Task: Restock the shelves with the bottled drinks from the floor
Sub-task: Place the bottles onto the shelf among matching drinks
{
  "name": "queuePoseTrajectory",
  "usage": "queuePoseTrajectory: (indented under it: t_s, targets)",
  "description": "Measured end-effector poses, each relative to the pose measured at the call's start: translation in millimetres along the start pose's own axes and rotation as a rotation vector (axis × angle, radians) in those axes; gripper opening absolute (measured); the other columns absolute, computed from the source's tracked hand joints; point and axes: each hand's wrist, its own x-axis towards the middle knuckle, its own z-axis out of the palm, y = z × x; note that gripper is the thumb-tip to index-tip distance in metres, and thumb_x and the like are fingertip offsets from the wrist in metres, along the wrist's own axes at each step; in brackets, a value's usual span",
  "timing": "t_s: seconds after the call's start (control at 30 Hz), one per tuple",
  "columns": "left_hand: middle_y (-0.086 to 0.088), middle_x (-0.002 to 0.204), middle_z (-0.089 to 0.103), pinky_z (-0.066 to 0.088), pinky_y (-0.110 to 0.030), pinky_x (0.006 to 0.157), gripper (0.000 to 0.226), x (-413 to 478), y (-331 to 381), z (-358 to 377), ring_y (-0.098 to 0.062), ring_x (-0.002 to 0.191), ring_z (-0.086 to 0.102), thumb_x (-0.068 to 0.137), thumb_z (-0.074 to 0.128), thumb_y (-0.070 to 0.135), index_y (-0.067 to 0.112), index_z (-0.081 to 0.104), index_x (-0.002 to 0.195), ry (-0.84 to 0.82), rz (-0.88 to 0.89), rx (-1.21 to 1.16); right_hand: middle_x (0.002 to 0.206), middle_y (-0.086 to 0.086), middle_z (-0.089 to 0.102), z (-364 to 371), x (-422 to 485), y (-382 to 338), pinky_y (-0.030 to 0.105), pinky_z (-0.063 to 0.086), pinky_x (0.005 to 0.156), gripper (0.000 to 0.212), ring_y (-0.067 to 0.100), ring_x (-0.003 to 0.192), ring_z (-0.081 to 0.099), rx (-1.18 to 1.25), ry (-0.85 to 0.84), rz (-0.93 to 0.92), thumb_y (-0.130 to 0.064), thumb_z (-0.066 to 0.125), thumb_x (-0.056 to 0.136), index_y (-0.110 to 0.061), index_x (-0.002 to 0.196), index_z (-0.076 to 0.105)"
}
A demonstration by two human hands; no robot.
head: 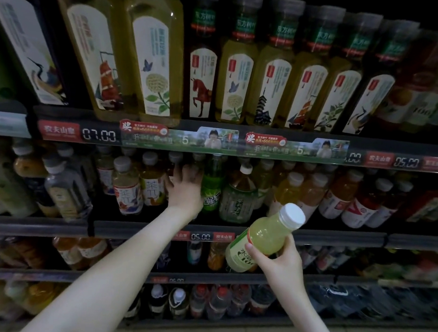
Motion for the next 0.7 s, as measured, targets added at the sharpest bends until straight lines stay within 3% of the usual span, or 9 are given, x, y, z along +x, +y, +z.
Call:
queuePoseTrajectory:
  t_s: [0.07, 0.2, 0.3, 0.47, 0.53, 0.6, 0.63, 0.7]
  targets:
    - [-0.010, 0.158, 0.009, -0.010, -0.058, 0.113, 0.083, 2.3, 7.8, 4.9, -0.037, 0.146, -0.007, 0.090, 0.055, 0.030, 0.020, 0.001, 0.153, 0.034, 0.058, -0.018, 0.105, -0.014, 0.065, -3.2, 1.9, 3.0, 0.008, 0.048, 0.067, 0.050, -0.008, 0.091, 0.061, 0.001, 0.013, -0.001, -0.018, 0.084, 0.071, -0.036, 0.106, 0.052]
    - [-0.013, 0.160, 0.005, -0.025, -0.056, 0.103, 0.096, 3.2, 30.5, 14.1, -0.028, 0.148, -0.006, 0.089, 0.058, 0.038, 0.013, -0.010, 0.152, 0.129, 0.085, -0.122, 0.103, -0.012, 0.065, -8.5, 4.5, 10.3, 0.012, 0.050, 0.068, 0.049, -0.007, 0.089, 0.062, 0.007, 0.041, 0.010, -0.016, 0.084, 0.072, -0.034, 0.104, 0.053]
    - [-0.020, 0.159, 0.002, -0.031, -0.055, 0.098, 0.094, 4.8, 41.2, 22.5, -0.033, 0.147, -0.008, 0.088, 0.059, 0.038, 0.012, -0.005, 0.152, 0.140, 0.041, -0.144, 0.104, -0.012, 0.065, -10.8, 5.3, 15.4, 0.012, 0.048, 0.071, 0.050, -0.004, 0.092, 0.062, 0.012, 0.063, 0.017, -0.017, 0.084, 0.071, -0.032, 0.108, 0.053]
    - [-0.034, 0.154, -0.001, -0.042, -0.052, 0.091, 0.069, 6.4, 42.4, 36.6, -0.046, 0.143, -0.013, 0.096, 0.049, 0.021, 0.035, 0.011, 0.152, 0.152, 0.110, -0.040, 0.104, -0.010, 0.066, -15.4, 8.6, 22.2, 0.017, 0.047, 0.075, 0.051, 0.002, 0.095, 0.062, 0.020, 0.104, 0.023, -0.017, 0.085, 0.070, -0.030, 0.109, 0.054]
    - [-0.035, 0.153, -0.005, -0.044, -0.051, 0.088, 0.068, 10.0, 42.1, 37.3, -0.047, 0.142, -0.016, 0.097, 0.045, 0.013, 0.036, 0.013, 0.152, 0.133, 0.116, 0.019, 0.103, -0.011, 0.065, -16.5, 9.9, 22.7, 0.018, 0.047, 0.075, 0.049, 0.001, 0.095, 0.062, 0.022, 0.112, 0.023, -0.016, 0.084, 0.071, -0.031, 0.106, 0.054]
    - [-0.040, 0.150, 0.007, -0.033, -0.060, 0.097, 0.069, 12.1, 42.3, 36.0, -0.051, 0.142, -0.004, 0.091, 0.051, 0.003, 0.032, 0.027, 0.150, 0.166, 0.111, 0.031, 0.102, -0.011, 0.065, -17.0, 10.4, 22.7, 0.015, 0.047, 0.074, 0.048, -0.002, 0.093, 0.061, 0.024, 0.116, 0.020, -0.016, 0.084, 0.071, -0.032, 0.105, 0.054]
    - [-0.044, 0.142, 0.023, -0.016, -0.068, 0.102, 0.071, 12.3, 42.8, 35.8, -0.056, 0.138, 0.014, 0.082, 0.060, -0.003, 0.029, 0.043, 0.143, 0.215, 0.119, 0.053, 0.102, -0.011, 0.065, -17.1, 10.4, 22.8, 0.015, 0.046, 0.074, 0.048, -0.002, 0.093, 0.061, 0.024, 0.119, 0.018, -0.016, 0.084, 0.071, -0.032, 0.105, 0.054]
    - [-0.043, 0.113, 0.050, 0.022, -0.077, 0.094, 0.067, 11.6, 41.5, 36.3, -0.060, 0.118, 0.045, 0.058, 0.076, -0.010, 0.021, 0.068, 0.116, 0.315, 0.169, 0.133, 0.103, -0.012, 0.065, -17.1, 9.8, 23.0, 0.015, 0.046, 0.075, 0.049, -0.001, 0.094, 0.061, 0.025, 0.122, 0.015, -0.016, 0.084, 0.071, -0.032, 0.107, 0.053]
